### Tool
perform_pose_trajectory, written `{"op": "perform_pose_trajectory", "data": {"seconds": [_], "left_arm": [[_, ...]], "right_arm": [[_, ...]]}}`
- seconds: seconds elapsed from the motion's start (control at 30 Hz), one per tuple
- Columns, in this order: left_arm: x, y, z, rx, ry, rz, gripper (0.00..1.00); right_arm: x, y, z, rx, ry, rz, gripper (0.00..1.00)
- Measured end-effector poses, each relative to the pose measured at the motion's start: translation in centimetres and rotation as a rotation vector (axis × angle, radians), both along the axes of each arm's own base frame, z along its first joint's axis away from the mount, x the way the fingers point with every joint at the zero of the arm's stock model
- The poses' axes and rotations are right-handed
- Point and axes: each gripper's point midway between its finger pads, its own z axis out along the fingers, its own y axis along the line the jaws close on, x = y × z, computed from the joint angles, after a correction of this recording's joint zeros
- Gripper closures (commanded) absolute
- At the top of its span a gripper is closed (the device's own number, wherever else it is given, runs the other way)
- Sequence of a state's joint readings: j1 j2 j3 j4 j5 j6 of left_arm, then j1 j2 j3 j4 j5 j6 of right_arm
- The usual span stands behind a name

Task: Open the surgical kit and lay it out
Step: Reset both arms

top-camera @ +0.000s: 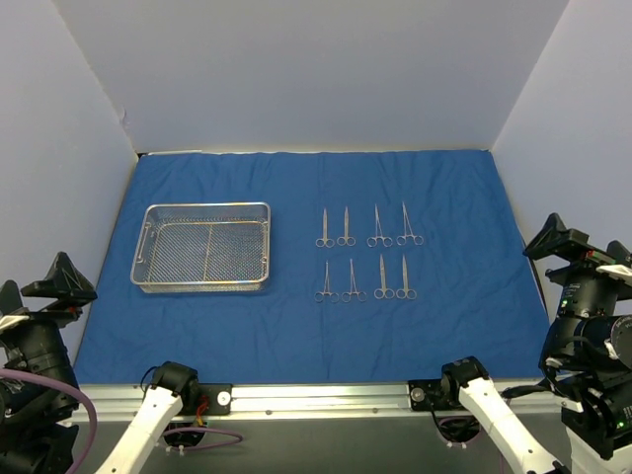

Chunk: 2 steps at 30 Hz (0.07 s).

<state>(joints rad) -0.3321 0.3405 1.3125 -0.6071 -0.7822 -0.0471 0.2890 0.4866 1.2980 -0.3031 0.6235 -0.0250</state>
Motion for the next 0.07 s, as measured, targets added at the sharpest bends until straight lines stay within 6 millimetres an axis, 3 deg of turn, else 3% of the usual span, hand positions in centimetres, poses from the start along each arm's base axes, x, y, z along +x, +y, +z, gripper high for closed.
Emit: {"op": "perform_pose_trajectory", "data": {"seconds": [0.07], "left_arm": [[0.01,0.00,0.06,-0.001,-0.003,-0.001,0.06]], "right_arm": [[0.01,0.04,0.04,-0.002,-0.001,0.002,0.00]]}}
